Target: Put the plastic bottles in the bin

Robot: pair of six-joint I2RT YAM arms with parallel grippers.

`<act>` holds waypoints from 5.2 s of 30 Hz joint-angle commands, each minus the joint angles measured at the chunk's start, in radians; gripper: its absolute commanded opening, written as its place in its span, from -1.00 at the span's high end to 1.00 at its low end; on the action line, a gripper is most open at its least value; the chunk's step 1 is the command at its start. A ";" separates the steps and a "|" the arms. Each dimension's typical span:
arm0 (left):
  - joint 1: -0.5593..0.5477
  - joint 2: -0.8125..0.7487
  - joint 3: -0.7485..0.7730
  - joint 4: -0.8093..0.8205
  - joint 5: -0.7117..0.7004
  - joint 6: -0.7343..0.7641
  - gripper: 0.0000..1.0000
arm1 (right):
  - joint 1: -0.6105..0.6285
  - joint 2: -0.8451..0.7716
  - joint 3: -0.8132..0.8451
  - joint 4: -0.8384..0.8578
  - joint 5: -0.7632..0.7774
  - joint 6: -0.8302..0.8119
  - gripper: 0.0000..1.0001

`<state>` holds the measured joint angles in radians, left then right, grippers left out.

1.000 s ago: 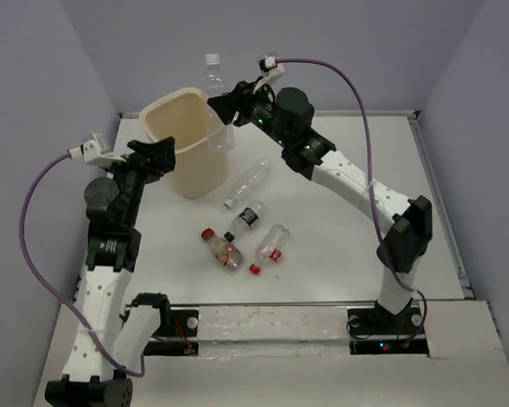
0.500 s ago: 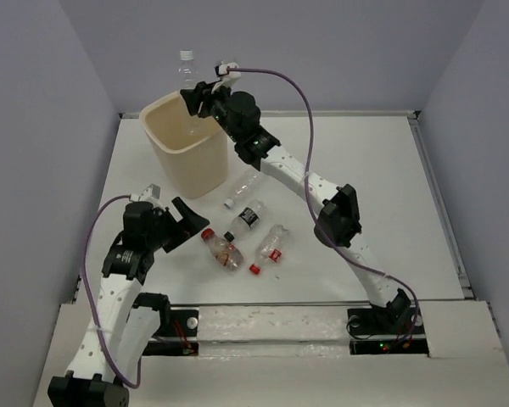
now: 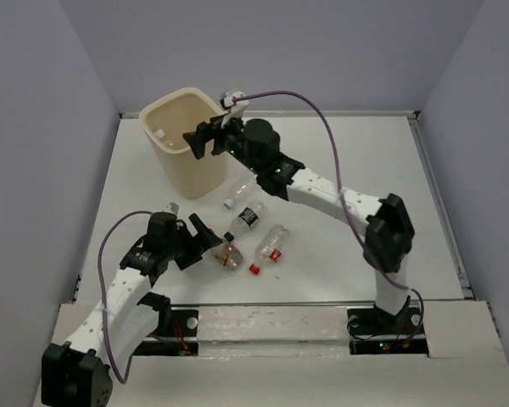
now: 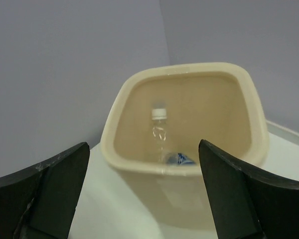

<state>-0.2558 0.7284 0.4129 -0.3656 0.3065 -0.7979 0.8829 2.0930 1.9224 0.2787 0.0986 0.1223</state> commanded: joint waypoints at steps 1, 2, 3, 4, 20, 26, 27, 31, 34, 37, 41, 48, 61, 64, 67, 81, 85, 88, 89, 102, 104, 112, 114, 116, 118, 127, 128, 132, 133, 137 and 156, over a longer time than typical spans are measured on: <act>-0.095 0.054 -0.057 0.161 -0.059 -0.118 -0.98 | -0.010 -0.367 -0.438 0.200 0.052 0.154 -0.88; -0.111 0.068 -0.069 0.187 -0.082 -0.135 -0.98 | -0.010 -0.416 -0.517 0.200 0.079 0.178 -0.86; -0.125 0.083 -0.089 0.215 -0.093 -0.164 -0.98 | -0.010 -0.504 -0.593 0.194 0.096 0.225 -0.84; -0.144 0.110 -0.097 0.264 -0.115 -0.175 -0.98 | -0.010 -0.545 -0.732 0.168 0.137 0.256 -0.77; -0.175 0.186 -0.137 0.387 -0.167 -0.170 0.47 | -0.010 -0.854 -1.381 -0.121 0.144 0.692 -0.99; -0.175 0.105 -0.071 0.183 -0.159 -0.075 0.65 | -0.010 -0.725 -1.336 -0.067 0.082 0.760 -0.99; -0.180 0.095 -0.050 0.154 -0.159 -0.064 0.66 | -0.010 -0.702 -1.340 -0.044 0.075 0.781 -0.99; -0.220 0.033 0.024 0.076 -0.168 -0.041 0.74 | -0.019 -0.662 -1.364 0.059 0.055 0.812 -0.97; -0.224 -0.046 0.118 0.019 -0.228 -0.017 0.74 | -0.019 -0.640 -1.369 0.083 0.081 0.818 -0.82; -0.243 -0.066 0.222 -0.001 -0.277 0.012 0.74 | -0.019 -0.636 -1.392 0.111 0.107 0.829 -0.58; -0.250 -0.047 0.360 0.051 -0.371 0.084 0.74 | -0.028 -0.622 -1.392 0.135 0.139 0.815 -0.39; -0.250 0.088 0.648 0.232 -0.475 0.207 0.74 | -0.038 -0.605 -1.405 0.165 0.108 0.841 0.13; -0.117 0.443 0.955 0.399 -0.662 0.276 0.72 | -0.038 -0.915 -1.551 0.114 0.159 0.783 0.40; -0.018 0.517 0.983 0.412 -0.661 0.260 0.73 | -0.038 -0.971 -1.563 0.100 0.162 0.763 0.41; 0.024 0.586 0.998 0.416 -0.681 0.273 0.73 | -0.038 -0.985 -1.544 0.059 0.153 0.696 0.07; 0.076 0.756 1.024 0.375 -0.799 0.411 -0.09 | -0.028 -0.909 -1.215 -0.426 -0.059 0.376 -0.86; 0.073 0.726 1.006 0.376 -0.744 0.405 -0.98 | -0.010 -0.927 -1.243 -0.458 -0.089 0.511 -0.93; 0.043 0.662 0.998 0.381 -0.704 0.413 -0.98 | 0.010 -0.906 -1.255 -0.443 -0.151 0.551 -0.98; 0.027 0.645 0.995 0.379 -0.704 0.417 -0.98 | 0.020 -0.898 -1.255 -0.425 -0.167 0.563 -0.99; -0.332 0.292 0.620 0.228 -0.459 0.416 -0.98 | 0.030 -0.631 -1.286 -0.213 -0.264 0.688 -0.99; -0.368 0.243 0.575 0.208 -0.445 0.407 -0.98 | 0.030 -0.616 -1.286 -0.194 -0.264 0.703 -0.76; -0.402 0.122 0.403 0.171 -0.481 0.373 -0.98 | 0.030 -0.727 -1.309 -0.228 -0.185 0.726 0.24; -0.402 0.103 0.383 0.175 -0.515 0.358 -0.98 | 0.030 -0.783 -1.274 -0.275 -0.169 0.703 0.30; -0.402 0.075 0.350 0.192 -0.529 0.332 -0.98 | 0.030 -0.875 -1.234 -0.383 -0.126 0.656 0.31; -0.402 0.046 0.310 0.206 -0.564 0.303 -0.98 | 0.030 -0.928 -1.124 -0.459 -0.010 0.582 0.32; -0.402 -0.102 0.093 0.290 -0.547 0.082 -0.97 | -0.033 -0.599 -0.372 -0.346 0.127 0.153 0.49; -0.402 -0.110 0.051 0.304 -0.520 0.069 -0.97 | -0.042 -0.506 -0.252 -0.295 0.109 0.133 0.50; -0.404 -0.107 -0.035 0.366 -0.437 0.034 -0.96 | -0.052 -0.291 0.074 -0.234 0.069 0.109 0.55; -0.404 -0.095 -0.064 0.420 -0.420 0.034 -0.96 | -0.052 -0.181 0.139 -0.225 0.035 0.117 0.55; -0.405 -0.023 -0.072 0.450 -0.348 0.080 -0.96 | -0.052 0.086 0.468 -0.213 0.001 0.128 0.55; -0.453 0.224 0.062 0.554 -0.371 0.200 -0.98 | -0.052 -0.042 0.186 -0.044 -0.031 0.114 -0.71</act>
<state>-0.6895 0.8936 0.3740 0.1242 -0.0456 -0.6552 0.8364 2.2841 2.2536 0.0830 0.0776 0.2604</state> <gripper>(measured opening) 0.986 0.849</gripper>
